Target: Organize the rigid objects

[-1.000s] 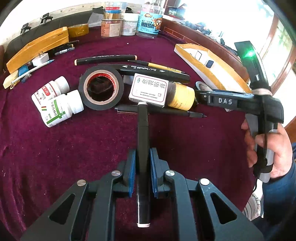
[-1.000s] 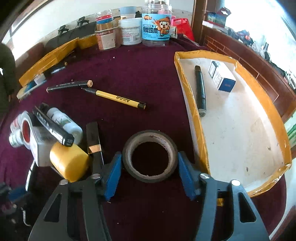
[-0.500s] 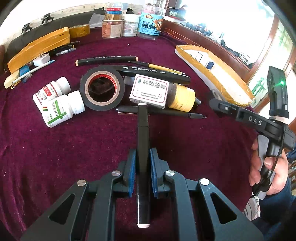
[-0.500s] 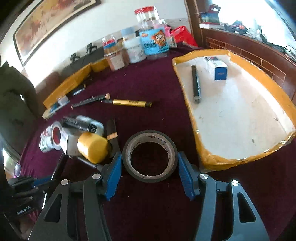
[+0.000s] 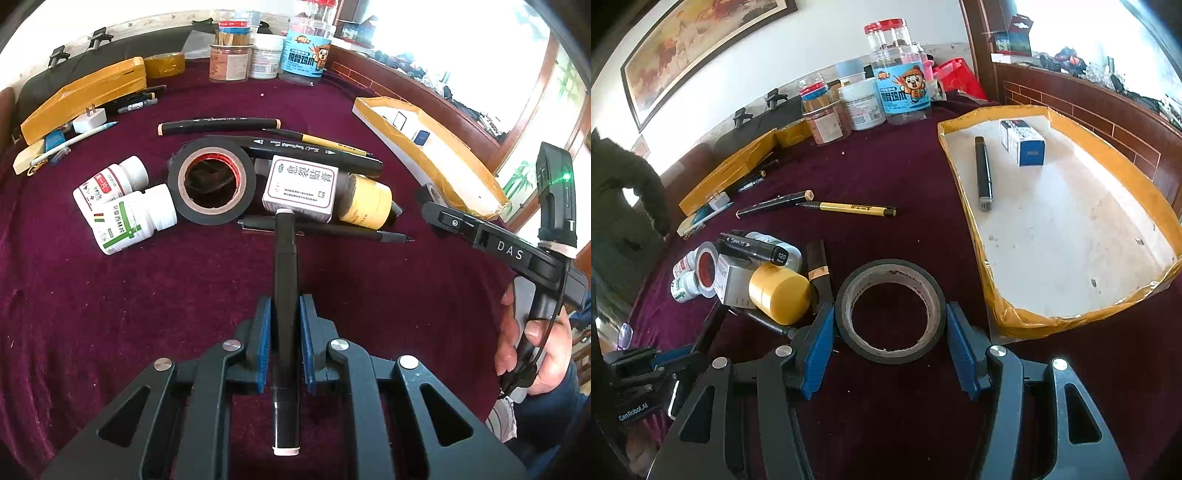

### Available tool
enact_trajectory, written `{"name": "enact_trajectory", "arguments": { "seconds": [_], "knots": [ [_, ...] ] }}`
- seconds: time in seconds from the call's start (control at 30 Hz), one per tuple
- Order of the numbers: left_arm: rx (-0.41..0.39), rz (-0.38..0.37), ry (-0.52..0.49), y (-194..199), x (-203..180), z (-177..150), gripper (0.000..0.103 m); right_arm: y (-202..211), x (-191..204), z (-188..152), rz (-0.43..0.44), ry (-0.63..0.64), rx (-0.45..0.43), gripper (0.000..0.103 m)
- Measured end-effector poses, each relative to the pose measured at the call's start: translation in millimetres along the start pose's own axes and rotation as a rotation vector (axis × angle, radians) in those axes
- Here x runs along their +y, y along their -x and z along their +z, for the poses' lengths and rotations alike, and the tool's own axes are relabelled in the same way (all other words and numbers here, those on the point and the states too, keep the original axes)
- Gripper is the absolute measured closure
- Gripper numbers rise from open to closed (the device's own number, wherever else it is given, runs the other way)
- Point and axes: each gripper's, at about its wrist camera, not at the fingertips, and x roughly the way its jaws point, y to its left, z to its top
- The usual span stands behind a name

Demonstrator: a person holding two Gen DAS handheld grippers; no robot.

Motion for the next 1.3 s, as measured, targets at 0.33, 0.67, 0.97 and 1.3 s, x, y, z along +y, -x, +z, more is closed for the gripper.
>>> {"name": "enact_trajectory", "arguments": {
  "seconds": [0.33, 0.67, 0.97, 1.3],
  "knots": [
    [-0.004, -0.007, 0.011, 1.6, 2.7, 0.0, 0.091, -0.7, -1.4, -0.1, 0.006, 0.000, 0.006, 0.050],
    [-0.018, -0.017, 0.030, 4.8, 6.4, 0.5, 0.091, 3.4, 2.0, -1.7, -0.014, 0.010, -0.017, 0.050],
    [-0.027, -0.032, 0.054, 7.2, 11.3, 0.8, 0.091, 9.5, 5.6, -3.4, -0.017, 0.028, -0.048, 0.050],
    [-0.033, -0.024, 0.048, 8.3, 12.2, 1.0, 0.091, 11.0, 5.9, -3.4, 0.001, 0.031, -0.054, 0.050]
  ]
}}
